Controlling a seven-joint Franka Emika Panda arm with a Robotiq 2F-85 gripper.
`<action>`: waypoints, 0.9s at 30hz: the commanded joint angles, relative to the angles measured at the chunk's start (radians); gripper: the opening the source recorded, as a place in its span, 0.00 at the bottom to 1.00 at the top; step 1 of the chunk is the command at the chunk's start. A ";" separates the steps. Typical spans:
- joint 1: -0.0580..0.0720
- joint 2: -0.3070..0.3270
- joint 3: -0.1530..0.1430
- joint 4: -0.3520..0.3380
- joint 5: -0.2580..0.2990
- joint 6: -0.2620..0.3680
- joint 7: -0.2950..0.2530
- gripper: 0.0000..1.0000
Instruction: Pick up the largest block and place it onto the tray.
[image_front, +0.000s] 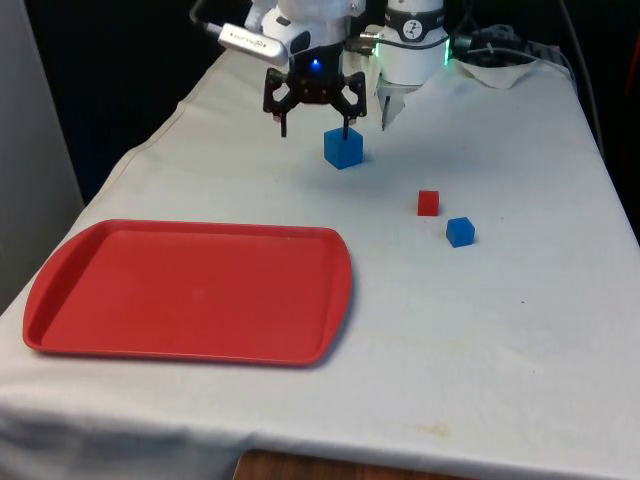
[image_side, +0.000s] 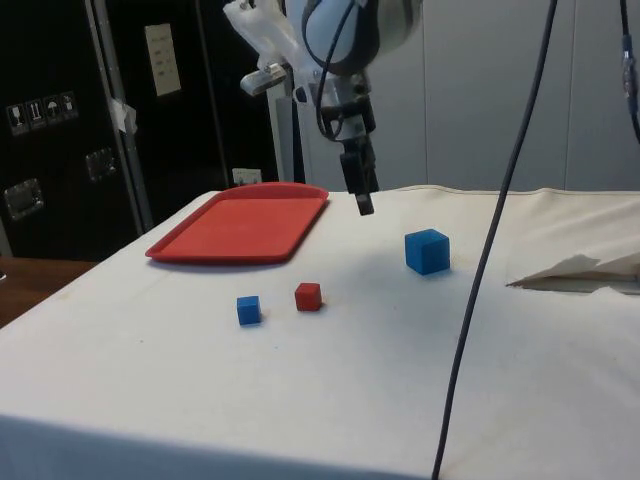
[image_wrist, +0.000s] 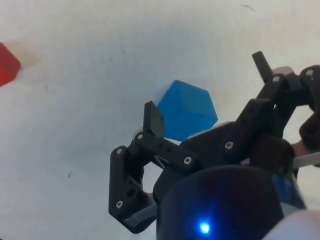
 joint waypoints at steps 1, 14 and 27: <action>0.009 -0.010 -0.014 -0.030 -0.028 0.029 0.013 1.00; 0.000 -0.003 -0.009 -0.092 -0.120 0.048 0.043 1.00; -0.015 0.002 0.015 -0.159 -0.124 0.098 0.016 1.00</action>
